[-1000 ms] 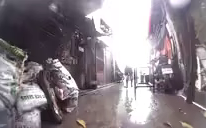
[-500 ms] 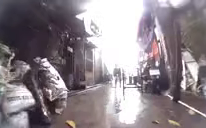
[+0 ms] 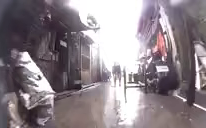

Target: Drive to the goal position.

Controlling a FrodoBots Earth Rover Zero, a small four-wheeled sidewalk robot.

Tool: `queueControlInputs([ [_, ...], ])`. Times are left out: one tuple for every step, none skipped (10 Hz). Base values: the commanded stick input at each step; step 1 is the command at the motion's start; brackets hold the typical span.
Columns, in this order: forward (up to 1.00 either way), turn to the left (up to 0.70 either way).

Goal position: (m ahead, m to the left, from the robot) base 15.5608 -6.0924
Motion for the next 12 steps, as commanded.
queueControlInputs([
  [0.99,0.00],
  [0.99,0.33],
  [0.99,0.40],
  [0.99,0.22],
  [0.99,0.00],
  [0.99,0.00],
  [0.99,0.00],
  [0.99,0.00],
  [0.99,0.00],
  [0.99,0.00],
  [0.99,0.00],
  [0.99,0.00],
])
